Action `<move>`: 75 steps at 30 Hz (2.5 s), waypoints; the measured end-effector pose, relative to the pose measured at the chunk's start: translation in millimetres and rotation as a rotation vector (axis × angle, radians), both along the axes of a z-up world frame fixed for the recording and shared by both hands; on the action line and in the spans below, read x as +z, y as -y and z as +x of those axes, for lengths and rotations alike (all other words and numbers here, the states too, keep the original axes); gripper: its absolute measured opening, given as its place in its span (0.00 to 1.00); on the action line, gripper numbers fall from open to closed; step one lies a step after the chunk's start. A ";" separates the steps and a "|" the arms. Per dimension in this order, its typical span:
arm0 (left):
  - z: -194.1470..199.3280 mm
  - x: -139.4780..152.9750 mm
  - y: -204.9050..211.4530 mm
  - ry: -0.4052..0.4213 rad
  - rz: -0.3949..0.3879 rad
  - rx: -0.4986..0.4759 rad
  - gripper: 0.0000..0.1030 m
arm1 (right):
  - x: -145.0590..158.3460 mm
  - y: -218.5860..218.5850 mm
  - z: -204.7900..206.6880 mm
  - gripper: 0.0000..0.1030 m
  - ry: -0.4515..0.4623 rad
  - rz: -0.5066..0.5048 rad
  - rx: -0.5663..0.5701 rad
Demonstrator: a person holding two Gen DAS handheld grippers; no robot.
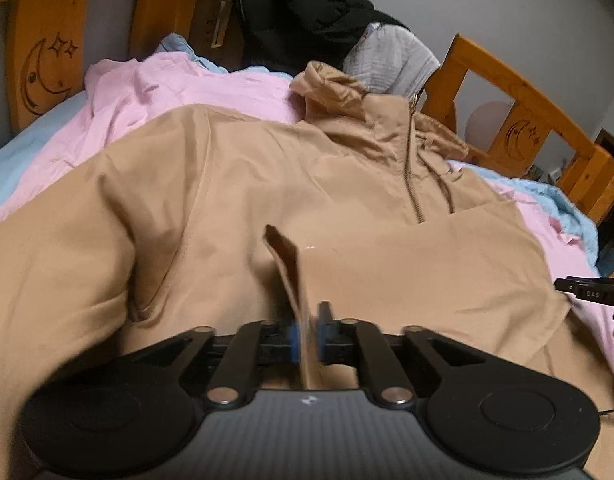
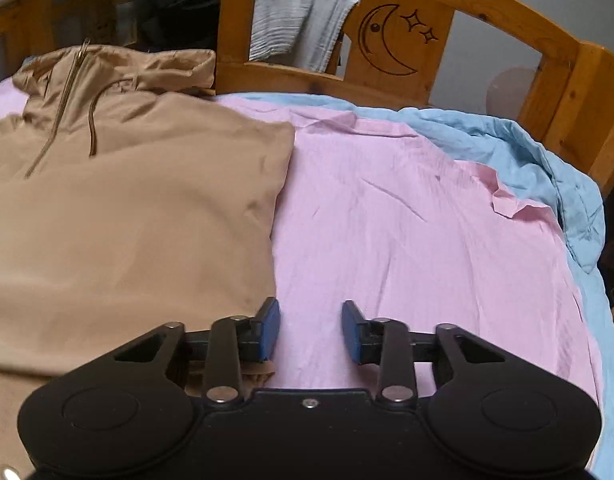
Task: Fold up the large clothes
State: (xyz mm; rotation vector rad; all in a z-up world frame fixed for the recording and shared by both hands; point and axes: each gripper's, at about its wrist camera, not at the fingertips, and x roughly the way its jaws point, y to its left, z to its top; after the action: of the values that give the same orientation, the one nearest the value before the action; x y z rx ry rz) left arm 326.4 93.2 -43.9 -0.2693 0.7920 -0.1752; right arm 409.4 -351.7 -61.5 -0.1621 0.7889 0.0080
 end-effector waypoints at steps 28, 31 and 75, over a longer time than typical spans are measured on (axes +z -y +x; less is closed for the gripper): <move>-277.9 32.6 -205.8 0.044 -0.063 0.997 0.68 | 53.8 -255.9 -191.4 0.99 0.117 0.365 0.533; -266.1 30.7 -206.9 0.013 -0.027 1.030 0.50 | 48.7 -267.9 -194.9 0.99 0.102 0.361 0.555; -207.2 75.6 5.7 0.431 0.180 0.047 0.43 | 242.4 -305.6 -68.8 0.02 -0.111 0.772 0.586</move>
State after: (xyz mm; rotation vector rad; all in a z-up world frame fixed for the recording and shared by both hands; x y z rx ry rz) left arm 119.3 87.4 31.7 -0.0737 0.3696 -0.1113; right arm 340.6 -46.1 180.9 0.3482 0.7765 0.8703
